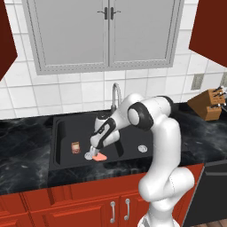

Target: Pick up the bar soap and bar soap from the sink, and place them back in the cabinet, and close the cabinet door.

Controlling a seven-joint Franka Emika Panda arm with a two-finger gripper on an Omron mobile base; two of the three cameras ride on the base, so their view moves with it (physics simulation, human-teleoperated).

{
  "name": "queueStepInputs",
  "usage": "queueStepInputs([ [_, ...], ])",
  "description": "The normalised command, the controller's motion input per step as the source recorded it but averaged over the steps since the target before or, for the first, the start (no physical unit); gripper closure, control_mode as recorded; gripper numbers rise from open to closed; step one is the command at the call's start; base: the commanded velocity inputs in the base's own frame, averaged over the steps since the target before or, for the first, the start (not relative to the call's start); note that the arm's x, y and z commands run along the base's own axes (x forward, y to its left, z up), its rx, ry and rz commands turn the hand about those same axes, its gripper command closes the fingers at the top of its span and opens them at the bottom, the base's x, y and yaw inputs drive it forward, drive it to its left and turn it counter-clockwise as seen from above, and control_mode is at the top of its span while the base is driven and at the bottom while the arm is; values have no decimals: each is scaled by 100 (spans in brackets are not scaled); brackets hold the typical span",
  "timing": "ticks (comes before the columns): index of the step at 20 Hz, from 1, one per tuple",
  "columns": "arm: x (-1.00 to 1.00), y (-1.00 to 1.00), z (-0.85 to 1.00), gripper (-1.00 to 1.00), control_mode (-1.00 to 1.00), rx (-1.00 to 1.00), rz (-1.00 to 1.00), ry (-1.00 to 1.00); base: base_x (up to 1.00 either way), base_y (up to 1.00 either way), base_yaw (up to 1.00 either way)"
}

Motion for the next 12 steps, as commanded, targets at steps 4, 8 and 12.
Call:
queueStepInputs([
  [4,0,0,-14,-100,-100,0,0,0,0,0,0],
  [8,0,1,-16,-100,-100,0,0,0,0,0,0],
  [12,0,0,-14,-100,-100,0,0,0,0,0,0],
])
